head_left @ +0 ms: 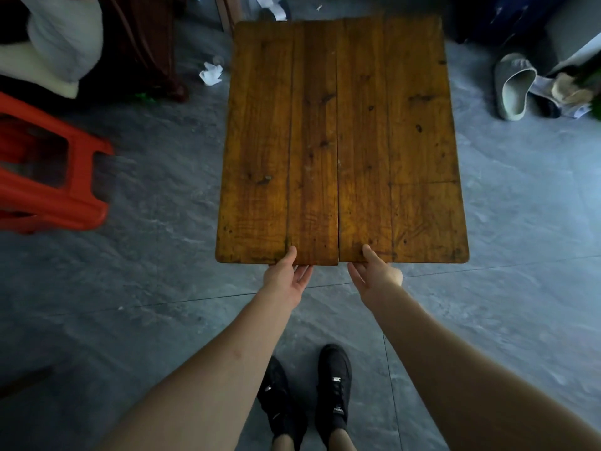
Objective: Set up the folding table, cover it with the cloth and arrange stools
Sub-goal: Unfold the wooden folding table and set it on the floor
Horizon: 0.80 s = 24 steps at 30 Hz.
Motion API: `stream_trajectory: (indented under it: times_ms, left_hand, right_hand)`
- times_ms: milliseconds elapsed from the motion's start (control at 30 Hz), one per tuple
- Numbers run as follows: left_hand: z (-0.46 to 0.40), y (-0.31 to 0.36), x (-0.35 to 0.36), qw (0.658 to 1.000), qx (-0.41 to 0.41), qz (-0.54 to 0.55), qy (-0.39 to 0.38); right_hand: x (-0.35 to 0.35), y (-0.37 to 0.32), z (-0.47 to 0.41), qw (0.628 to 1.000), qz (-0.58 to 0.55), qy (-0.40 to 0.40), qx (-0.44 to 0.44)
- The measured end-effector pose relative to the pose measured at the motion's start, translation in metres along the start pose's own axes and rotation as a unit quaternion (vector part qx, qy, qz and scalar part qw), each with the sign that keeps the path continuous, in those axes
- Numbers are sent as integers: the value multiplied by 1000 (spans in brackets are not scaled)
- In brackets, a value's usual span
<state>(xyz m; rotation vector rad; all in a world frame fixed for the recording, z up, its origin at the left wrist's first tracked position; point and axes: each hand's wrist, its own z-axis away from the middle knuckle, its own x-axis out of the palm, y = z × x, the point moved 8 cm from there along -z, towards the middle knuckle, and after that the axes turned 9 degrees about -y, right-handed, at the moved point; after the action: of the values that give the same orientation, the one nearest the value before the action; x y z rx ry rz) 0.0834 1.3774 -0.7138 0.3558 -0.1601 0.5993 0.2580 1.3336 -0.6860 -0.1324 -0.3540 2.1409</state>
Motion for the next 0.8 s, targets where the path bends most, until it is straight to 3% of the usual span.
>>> stream_trajectory:
  times_ms: [633,800]
  left_hand:
    - [41,-58,-54,1000,10,-2,9]
    - [55,-78,-74,1000,-5,-1,9]
  right_hand:
    - [-59,49,29,999,-1,-40,-36]
    - [-86,75,30,1000,1,-11,-28]
